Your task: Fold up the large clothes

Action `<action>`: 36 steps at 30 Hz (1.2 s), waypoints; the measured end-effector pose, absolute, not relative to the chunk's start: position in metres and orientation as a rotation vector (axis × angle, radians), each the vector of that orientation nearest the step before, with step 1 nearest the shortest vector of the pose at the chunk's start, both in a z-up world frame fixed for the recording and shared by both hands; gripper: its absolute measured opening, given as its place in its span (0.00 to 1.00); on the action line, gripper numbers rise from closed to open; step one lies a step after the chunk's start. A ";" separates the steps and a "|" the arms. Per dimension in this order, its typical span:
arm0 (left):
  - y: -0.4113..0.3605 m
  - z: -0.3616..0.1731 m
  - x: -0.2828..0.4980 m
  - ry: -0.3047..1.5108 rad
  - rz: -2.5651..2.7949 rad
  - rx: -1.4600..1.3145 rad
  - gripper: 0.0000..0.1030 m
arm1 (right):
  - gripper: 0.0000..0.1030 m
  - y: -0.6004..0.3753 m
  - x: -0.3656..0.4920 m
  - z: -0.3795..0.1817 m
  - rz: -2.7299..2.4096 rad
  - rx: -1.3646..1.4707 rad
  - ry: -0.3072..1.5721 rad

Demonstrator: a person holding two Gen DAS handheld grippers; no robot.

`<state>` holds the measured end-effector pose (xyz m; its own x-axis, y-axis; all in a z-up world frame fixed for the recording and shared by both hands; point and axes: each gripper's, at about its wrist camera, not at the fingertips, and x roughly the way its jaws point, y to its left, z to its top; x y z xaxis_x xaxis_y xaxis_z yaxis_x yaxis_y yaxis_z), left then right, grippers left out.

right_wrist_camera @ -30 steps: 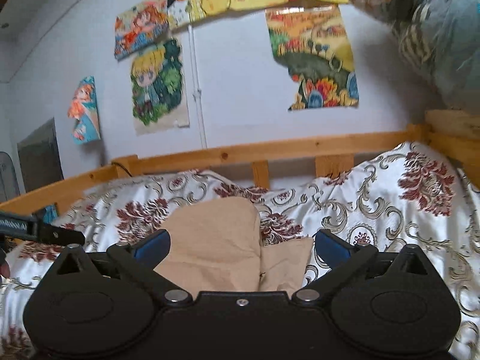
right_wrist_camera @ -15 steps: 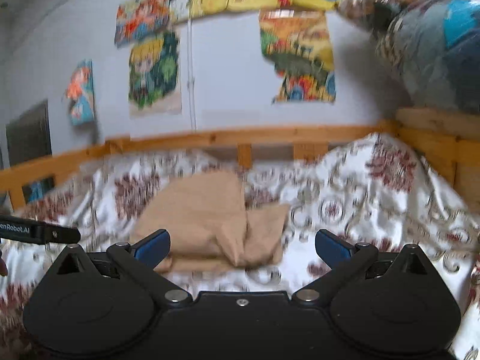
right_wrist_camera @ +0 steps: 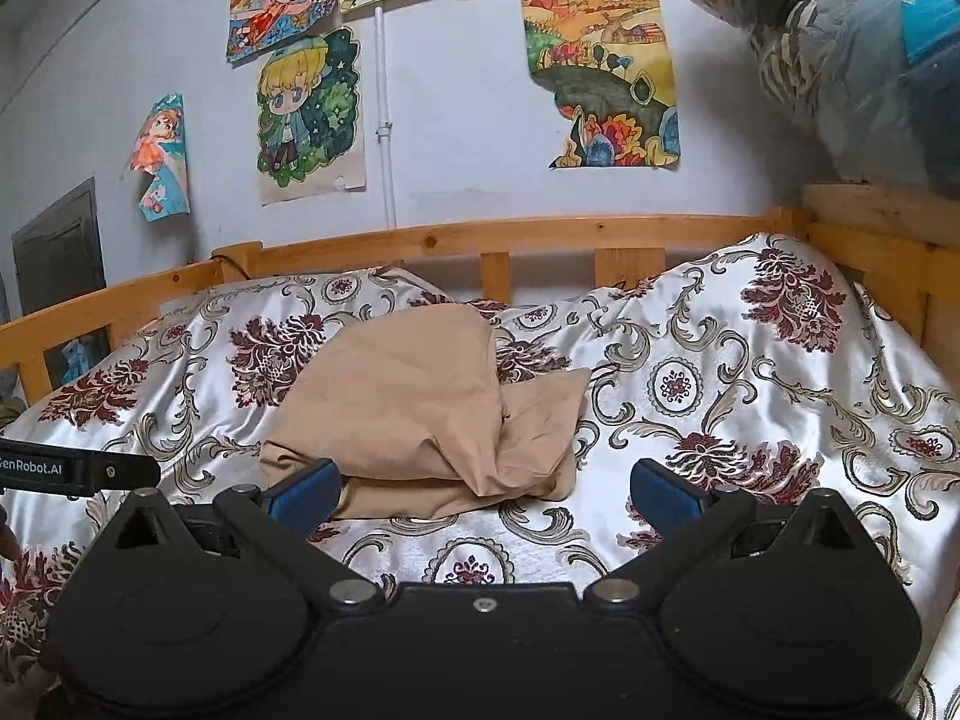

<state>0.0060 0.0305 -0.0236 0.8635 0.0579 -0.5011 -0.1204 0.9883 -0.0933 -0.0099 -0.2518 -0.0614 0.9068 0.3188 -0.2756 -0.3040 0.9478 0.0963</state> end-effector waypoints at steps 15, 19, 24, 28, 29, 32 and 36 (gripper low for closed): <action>0.035 -0.024 0.006 0.536 0.104 -0.130 1.00 | 0.99 -0.254 -0.010 -0.062 0.323 0.051 0.294; 0.036 -0.024 0.006 0.536 0.107 -0.129 1.00 | 0.99 -0.254 -0.010 -0.062 0.324 0.051 0.294; 0.036 -0.024 0.006 0.536 0.107 -0.128 1.00 | 0.99 -0.254 -0.010 -0.061 0.323 0.052 0.294; 0.036 -0.024 0.006 0.536 0.107 -0.128 1.00 | 0.99 -0.254 -0.010 -0.061 0.324 0.052 0.295; 0.036 -0.024 0.006 0.536 0.107 -0.128 1.00 | 0.99 -0.254 -0.010 -0.061 0.323 0.052 0.294; 0.036 -0.024 0.006 0.536 0.107 -0.128 1.00 | 0.99 -0.253 -0.010 -0.061 0.324 0.054 0.294; 0.037 -0.025 0.005 0.537 0.106 -0.124 1.00 | 0.99 -0.254 -0.010 -0.061 0.324 0.055 0.295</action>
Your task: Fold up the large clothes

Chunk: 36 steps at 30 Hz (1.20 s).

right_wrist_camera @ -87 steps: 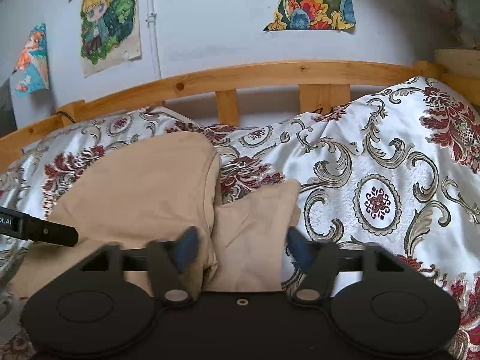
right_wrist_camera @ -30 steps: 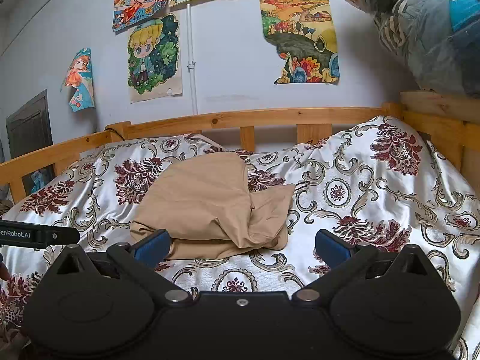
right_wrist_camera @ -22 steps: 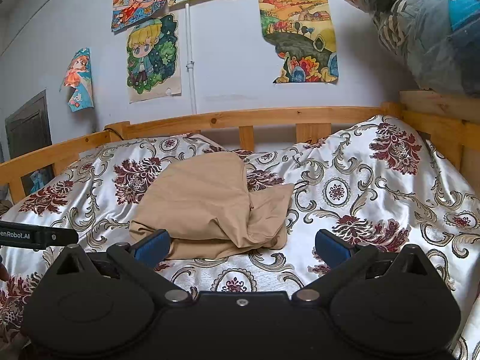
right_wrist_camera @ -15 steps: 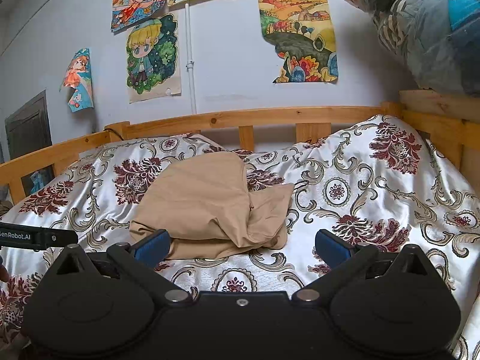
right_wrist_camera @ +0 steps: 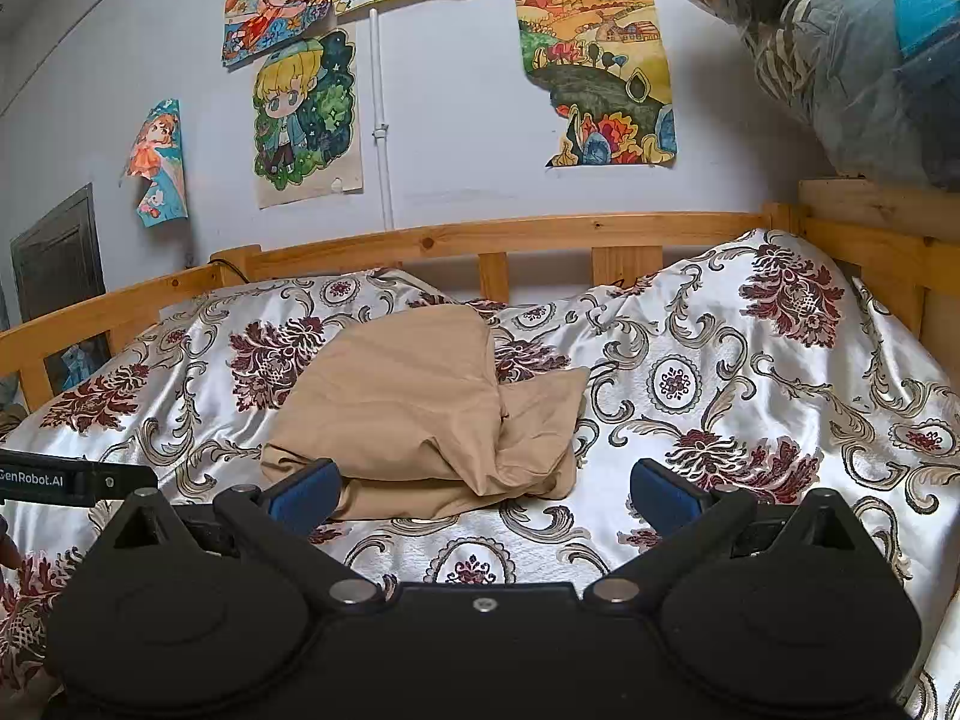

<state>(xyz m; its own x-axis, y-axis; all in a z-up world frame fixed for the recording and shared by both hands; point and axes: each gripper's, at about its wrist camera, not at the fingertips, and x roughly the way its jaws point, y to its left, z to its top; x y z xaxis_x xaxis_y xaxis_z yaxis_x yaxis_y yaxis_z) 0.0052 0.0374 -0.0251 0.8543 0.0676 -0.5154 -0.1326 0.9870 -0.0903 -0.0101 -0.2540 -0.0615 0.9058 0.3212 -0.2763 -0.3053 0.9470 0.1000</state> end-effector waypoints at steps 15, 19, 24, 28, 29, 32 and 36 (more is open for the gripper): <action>0.037 -0.025 0.005 0.537 0.105 -0.123 1.00 | 0.99 -0.254 -0.010 -0.062 0.324 0.057 0.295; 0.038 -0.026 0.005 0.537 0.105 -0.123 1.00 | 0.99 -0.254 -0.010 -0.062 0.323 0.057 0.295; 0.037 -0.025 0.005 0.537 0.104 -0.122 1.00 | 0.99 -0.254 -0.010 -0.062 0.323 0.057 0.296; 0.038 -0.026 0.005 0.537 0.104 -0.122 1.00 | 0.99 -0.254 -0.010 -0.061 0.323 0.058 0.296; 0.039 -0.026 0.005 0.538 0.105 -0.122 1.00 | 0.99 -0.254 -0.010 -0.061 0.323 0.058 0.297; 0.040 -0.026 0.005 0.538 0.104 -0.121 1.00 | 0.99 -0.255 -0.010 -0.061 0.322 0.058 0.296; 0.039 -0.026 0.004 0.538 0.104 -0.119 1.00 | 0.99 -0.255 -0.010 -0.062 0.321 0.061 0.298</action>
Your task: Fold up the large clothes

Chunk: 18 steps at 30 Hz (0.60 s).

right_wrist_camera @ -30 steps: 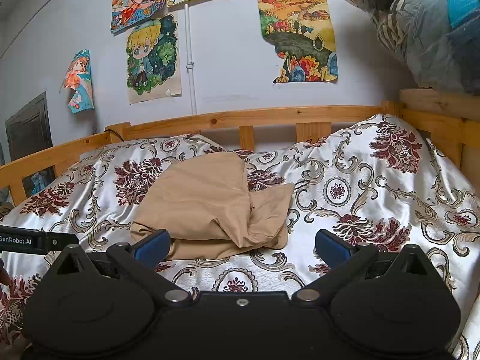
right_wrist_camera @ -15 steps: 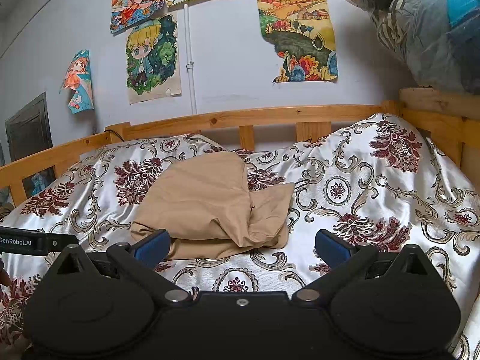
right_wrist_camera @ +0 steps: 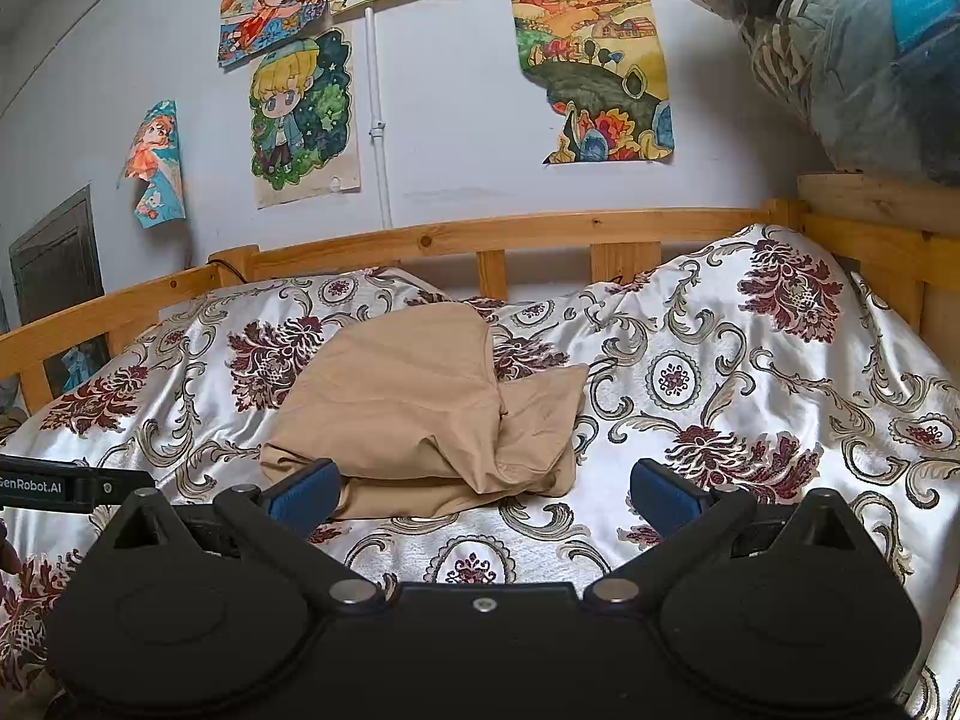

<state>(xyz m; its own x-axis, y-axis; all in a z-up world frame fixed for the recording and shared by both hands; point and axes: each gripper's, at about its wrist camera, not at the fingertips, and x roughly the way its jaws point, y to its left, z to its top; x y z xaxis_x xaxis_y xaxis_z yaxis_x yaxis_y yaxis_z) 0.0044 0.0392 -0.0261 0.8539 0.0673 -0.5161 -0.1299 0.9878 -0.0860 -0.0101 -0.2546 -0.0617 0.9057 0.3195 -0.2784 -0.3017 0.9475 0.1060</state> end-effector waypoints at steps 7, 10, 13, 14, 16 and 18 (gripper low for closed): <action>0.038 -0.026 0.004 0.535 0.107 -0.117 1.00 | 0.99 -0.254 -0.010 -0.062 0.318 0.065 0.299; 0.040 -0.027 0.003 0.534 0.107 -0.112 1.00 | 0.99 -0.255 -0.010 -0.062 0.319 0.065 0.300; 0.040 -0.026 0.004 0.534 0.107 -0.109 1.00 | 0.99 -0.255 -0.010 -0.062 0.319 0.066 0.299; 0.040 -0.025 0.005 0.534 0.106 -0.108 1.00 | 0.99 -0.255 -0.010 -0.062 0.319 0.066 0.300; 0.041 -0.025 0.006 0.536 0.105 -0.106 1.00 | 0.99 -0.255 -0.010 -0.062 0.319 0.066 0.300; 0.040 -0.025 0.006 0.537 0.106 -0.103 1.00 | 0.99 -0.256 -0.010 -0.062 0.319 0.067 0.300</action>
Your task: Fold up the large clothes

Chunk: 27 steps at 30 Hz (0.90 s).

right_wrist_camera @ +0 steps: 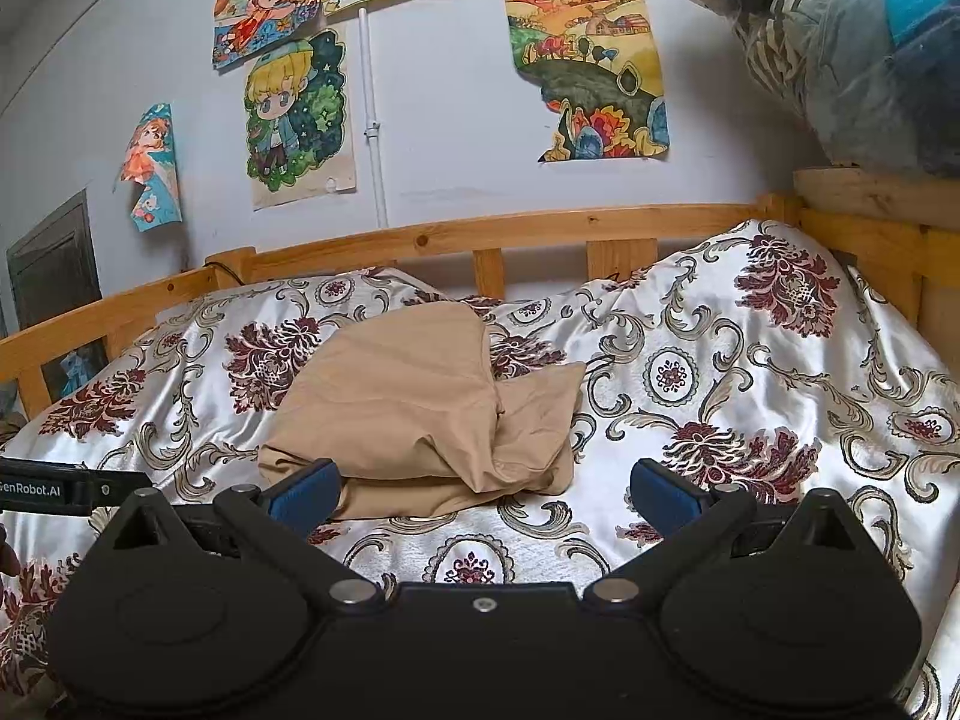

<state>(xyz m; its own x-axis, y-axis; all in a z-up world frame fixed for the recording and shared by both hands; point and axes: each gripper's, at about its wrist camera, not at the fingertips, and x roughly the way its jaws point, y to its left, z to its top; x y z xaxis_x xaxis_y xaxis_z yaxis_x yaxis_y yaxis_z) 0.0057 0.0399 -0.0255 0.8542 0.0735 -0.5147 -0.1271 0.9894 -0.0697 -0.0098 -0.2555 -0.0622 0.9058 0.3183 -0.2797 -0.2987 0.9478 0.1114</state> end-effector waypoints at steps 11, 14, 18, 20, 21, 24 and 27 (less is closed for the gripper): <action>0.039 -0.027 0.009 0.571 0.129 -0.072 1.00 | 0.99 -0.256 -0.010 -0.062 0.318 0.067 0.301; 0.040 -0.028 0.013 0.612 0.120 -0.075 1.00 | 0.99 -0.256 -0.010 -0.062 0.318 0.067 0.301; 0.041 -0.029 0.011 0.610 0.131 -0.078 1.00 | 0.99 -0.255 -0.009 -0.062 0.316 0.069 0.304; 0.042 -0.029 0.011 0.613 0.133 -0.080 1.00 | 0.99 -0.254 -0.010 -0.063 0.315 0.069 0.306; 0.042 -0.029 0.012 0.615 0.132 -0.080 1.00 | 0.99 -0.253 -0.010 -0.064 0.313 0.070 0.307; 0.043 -0.029 0.012 0.615 0.127 -0.084 1.00 | 0.99 -0.252 -0.010 -0.064 0.311 0.071 0.309; 0.042 -0.030 0.012 0.616 0.124 -0.069 1.00 | 0.99 -0.252 -0.010 -0.064 0.310 0.070 0.310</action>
<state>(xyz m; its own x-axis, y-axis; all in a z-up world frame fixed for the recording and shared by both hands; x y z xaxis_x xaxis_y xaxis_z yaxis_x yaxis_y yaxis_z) 0.0119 0.0421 -0.0296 0.8090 0.0953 -0.5801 -0.1365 0.9903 -0.0276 -0.0099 -0.2519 -0.0640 0.9055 0.3104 -0.2893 -0.2889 0.9504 0.1153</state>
